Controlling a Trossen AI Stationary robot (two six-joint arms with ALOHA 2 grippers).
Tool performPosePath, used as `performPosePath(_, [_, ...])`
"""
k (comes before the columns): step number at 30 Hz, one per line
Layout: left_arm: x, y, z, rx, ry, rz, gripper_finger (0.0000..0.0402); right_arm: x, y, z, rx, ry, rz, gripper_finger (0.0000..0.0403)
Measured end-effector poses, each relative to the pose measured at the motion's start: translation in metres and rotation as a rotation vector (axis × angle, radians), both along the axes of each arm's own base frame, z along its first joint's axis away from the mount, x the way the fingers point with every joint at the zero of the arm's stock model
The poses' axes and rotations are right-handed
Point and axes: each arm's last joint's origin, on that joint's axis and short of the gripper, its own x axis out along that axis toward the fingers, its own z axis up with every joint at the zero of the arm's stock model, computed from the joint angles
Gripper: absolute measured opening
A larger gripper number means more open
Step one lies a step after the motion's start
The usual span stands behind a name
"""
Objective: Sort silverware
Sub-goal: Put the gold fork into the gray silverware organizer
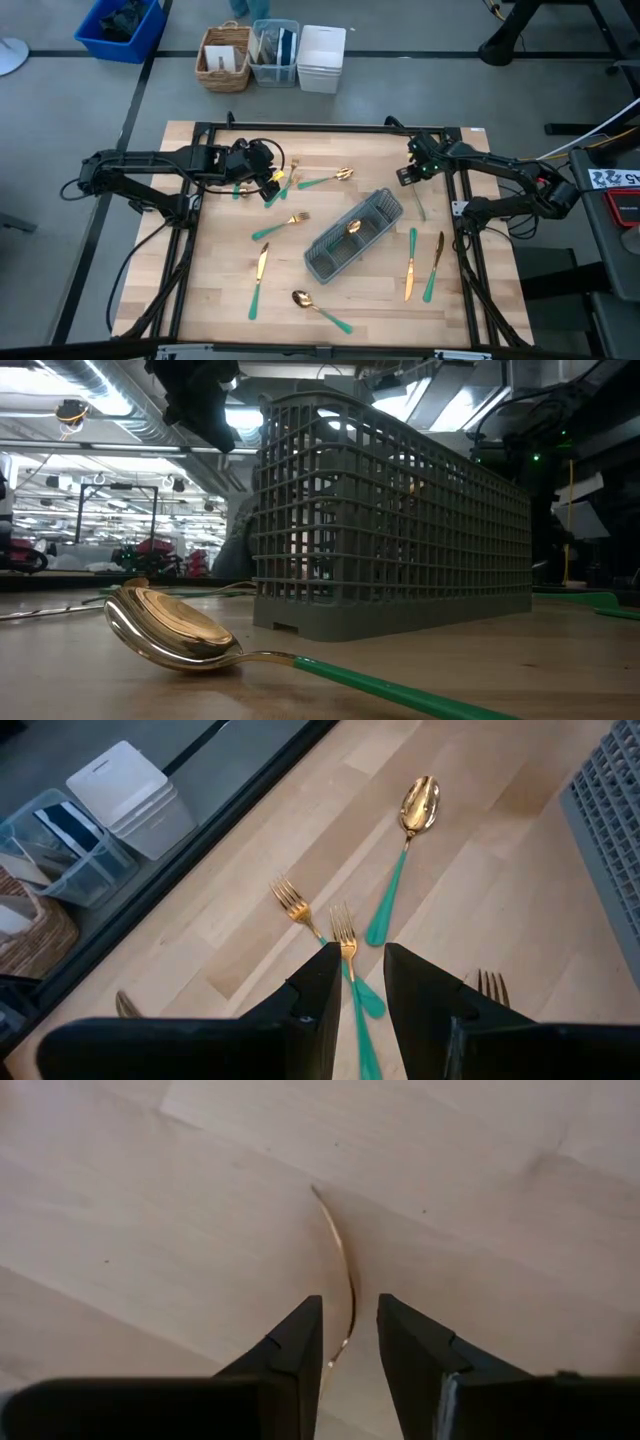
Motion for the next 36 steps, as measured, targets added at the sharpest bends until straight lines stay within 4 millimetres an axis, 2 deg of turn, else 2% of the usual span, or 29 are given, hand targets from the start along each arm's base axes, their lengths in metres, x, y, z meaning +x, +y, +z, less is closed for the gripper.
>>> performPosePath(9, [0.000, 0.000, 0.000, 0.000, 0.000, 0.000, 0.0072, 0.000, 0.000, -0.001, -0.001, 0.012, 0.021, 0.0101])
performPosePath(20, [0.000, 0.000, 0.000, 0.000, 0.000, 0.000, 0.0072, 0.015, -0.014, -0.026, 0.010, 0.029, 0.051, 0.0098])
performPosePath(23, [0.000, 0.000, 0.000, 0.000, 0.001, 0.000, 0.0072, 0.016, -0.015, -0.030, 0.019, 0.039, 0.055, 0.0077])
performPosePath(28, [-0.003, 0.000, -0.002, -0.005, 0.038, 0.003, 0.0072, 0.017, -0.016, -0.031, 0.015, 0.040, 0.077, 0.0012])
performPosePath(32, [-0.006, -0.001, -0.005, -0.023, 0.064, 0.024, 0.0072, 0.017, -0.017, -0.029, 0.019, 0.047, 0.077, 0.0016])
performPosePath(36, [-0.008, -0.001, -0.006, -0.039, 0.074, 0.047, 0.0072, 0.022, -0.021, -0.016, 0.016, 0.070, 0.100, 0.0007])
